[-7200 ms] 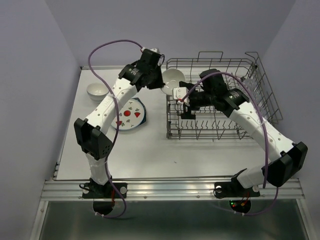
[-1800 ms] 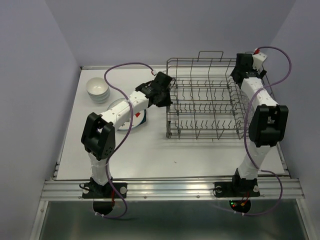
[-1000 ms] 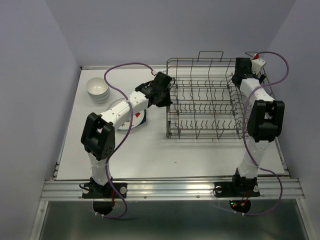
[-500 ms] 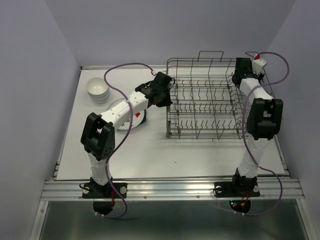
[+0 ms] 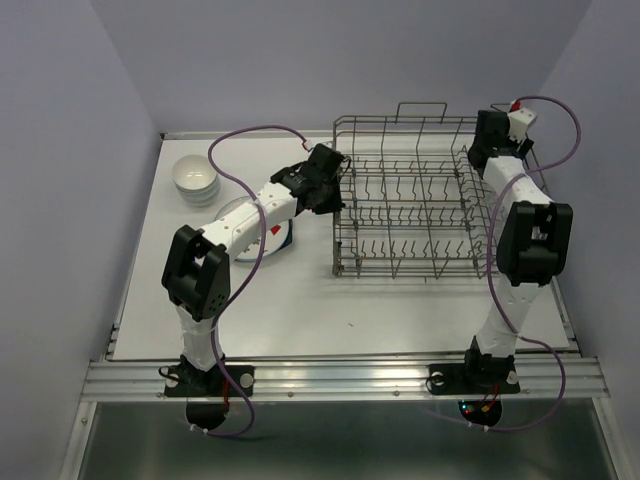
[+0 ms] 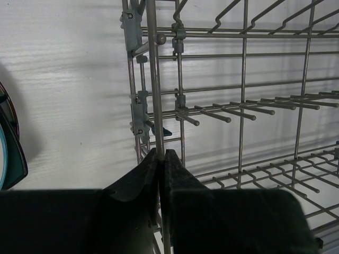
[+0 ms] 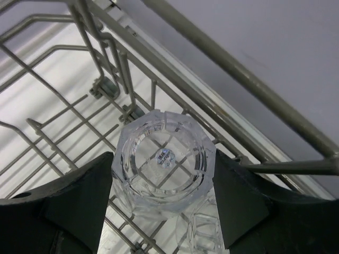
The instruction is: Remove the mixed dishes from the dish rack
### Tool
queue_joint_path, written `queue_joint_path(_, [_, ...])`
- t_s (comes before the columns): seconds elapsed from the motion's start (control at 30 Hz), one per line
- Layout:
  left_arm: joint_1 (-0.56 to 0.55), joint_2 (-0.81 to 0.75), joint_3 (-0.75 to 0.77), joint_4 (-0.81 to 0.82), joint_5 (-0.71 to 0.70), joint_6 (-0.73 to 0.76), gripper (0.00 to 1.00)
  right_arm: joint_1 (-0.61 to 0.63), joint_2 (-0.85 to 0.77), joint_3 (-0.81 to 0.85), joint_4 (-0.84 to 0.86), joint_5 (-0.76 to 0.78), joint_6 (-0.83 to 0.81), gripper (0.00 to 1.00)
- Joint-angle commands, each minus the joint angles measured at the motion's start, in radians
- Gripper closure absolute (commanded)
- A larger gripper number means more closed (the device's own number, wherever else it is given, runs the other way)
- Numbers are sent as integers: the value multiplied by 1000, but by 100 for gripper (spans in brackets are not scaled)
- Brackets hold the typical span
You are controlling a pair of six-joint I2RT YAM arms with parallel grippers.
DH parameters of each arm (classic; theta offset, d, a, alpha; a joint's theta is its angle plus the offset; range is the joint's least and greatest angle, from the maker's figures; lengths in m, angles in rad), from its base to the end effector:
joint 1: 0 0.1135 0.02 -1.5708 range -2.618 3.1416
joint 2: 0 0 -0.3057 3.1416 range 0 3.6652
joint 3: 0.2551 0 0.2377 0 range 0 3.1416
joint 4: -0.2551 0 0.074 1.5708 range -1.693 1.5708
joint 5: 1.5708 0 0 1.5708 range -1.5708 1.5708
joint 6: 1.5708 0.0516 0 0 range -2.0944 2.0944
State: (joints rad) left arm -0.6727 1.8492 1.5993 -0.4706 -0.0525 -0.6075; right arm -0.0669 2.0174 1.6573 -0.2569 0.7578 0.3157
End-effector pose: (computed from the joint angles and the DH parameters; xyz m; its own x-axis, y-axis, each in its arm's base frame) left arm 0.3427 -0.2696 0.3258 -0.7613 -0.1223 -0.6368 0.1910 0.8961 -0.4005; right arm 0.4759 -0.0674 0.2998 -0.3600 0.2501 -0.8988 0.7571 0.6413 -0.1248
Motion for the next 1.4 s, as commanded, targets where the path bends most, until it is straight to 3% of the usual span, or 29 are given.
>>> queue_joint_path(0.0, [-33,5,40,-7,43,20,100,-16,-115,-4,139,-3,-78,90])
queue_joint_path(0.33, [-38,19,60,4,48,12,100,-16,-181,-2,130,-144,-102,99])
queue_joint_path(0.5, [-39,19,93,3,48,25,92,-16,-210,-10,104,-294,-90,99])
queue_joint_path(0.7, [-39,1,140,-17,33,46,63,-16,-244,-5,62,-589,-9,99])
queue_joint_path(0.83, [-41,-28,169,-34,-4,67,36,-16,-266,9,28,-748,55,99])
queue_joint_path(1.03, [-39,-128,194,-27,-70,136,6,-16,-313,10,45,-1135,247,99])
queue_joint_path(1.17, [-39,-299,104,103,-81,274,1,-7,-336,-98,252,-1528,509,99])
queue_joint_path(1.23, [-39,-414,-7,182,-53,355,1,24,-341,-122,382,-1645,629,99])
queue_joint_path(1.37, [-39,-547,-177,351,17,437,1,117,-355,-119,418,-1715,681,99])
